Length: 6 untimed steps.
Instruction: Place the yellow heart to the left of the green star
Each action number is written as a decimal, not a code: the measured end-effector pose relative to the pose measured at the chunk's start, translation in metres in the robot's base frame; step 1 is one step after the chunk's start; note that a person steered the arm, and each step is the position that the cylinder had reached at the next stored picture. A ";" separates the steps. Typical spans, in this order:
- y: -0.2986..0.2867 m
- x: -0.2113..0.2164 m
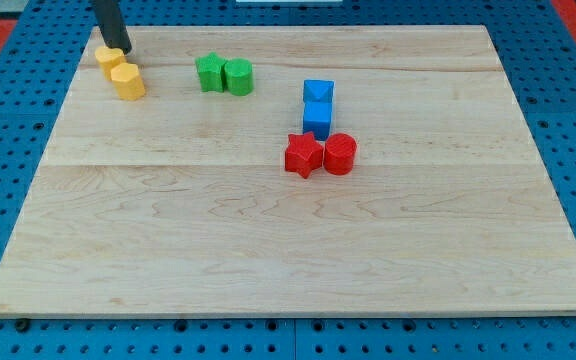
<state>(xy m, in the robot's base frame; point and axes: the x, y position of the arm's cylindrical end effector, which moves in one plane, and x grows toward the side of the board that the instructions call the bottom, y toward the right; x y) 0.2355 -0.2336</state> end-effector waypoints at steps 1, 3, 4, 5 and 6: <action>-0.013 -0.020; -0.071 -0.008; -0.059 0.005; -0.015 0.018; 0.015 0.023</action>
